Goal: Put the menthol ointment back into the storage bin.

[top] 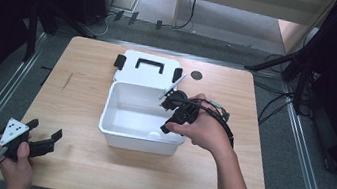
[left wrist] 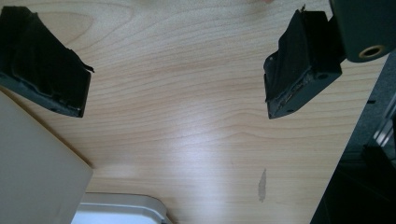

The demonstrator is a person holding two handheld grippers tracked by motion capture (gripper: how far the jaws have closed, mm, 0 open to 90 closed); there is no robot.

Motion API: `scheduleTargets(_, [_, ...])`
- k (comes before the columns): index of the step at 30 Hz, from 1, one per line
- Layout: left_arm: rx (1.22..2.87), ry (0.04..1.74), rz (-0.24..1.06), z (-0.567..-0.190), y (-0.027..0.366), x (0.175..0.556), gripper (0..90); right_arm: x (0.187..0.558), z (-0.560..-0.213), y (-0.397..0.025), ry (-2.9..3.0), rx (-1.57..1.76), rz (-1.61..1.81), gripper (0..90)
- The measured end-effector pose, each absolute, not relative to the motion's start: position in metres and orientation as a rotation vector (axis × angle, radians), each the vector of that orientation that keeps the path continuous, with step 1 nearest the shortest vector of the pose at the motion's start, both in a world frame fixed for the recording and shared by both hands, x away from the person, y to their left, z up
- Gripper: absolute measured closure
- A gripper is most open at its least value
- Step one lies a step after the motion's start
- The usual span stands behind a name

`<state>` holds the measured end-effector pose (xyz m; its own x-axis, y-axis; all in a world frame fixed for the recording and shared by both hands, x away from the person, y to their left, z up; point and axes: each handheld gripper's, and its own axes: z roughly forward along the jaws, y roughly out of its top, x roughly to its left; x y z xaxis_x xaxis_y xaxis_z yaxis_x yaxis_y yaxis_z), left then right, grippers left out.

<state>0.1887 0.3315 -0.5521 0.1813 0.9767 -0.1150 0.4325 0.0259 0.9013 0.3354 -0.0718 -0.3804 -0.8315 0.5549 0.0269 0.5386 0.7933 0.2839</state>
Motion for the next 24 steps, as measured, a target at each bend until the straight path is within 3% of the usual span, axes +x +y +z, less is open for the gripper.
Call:
scheduleTargets(13, [1.565,1.391,0.765,-0.552,0.331,0.189,8.2,0.328,-0.357,-0.13,2.816,1.001,0.494,46.6])
scheduleTargets(24, [1.574,1.394,0.768,-0.552,0.33,0.189,8.2,0.322,-0.375,-0.179,2.772,1.116,0.509,46.6])
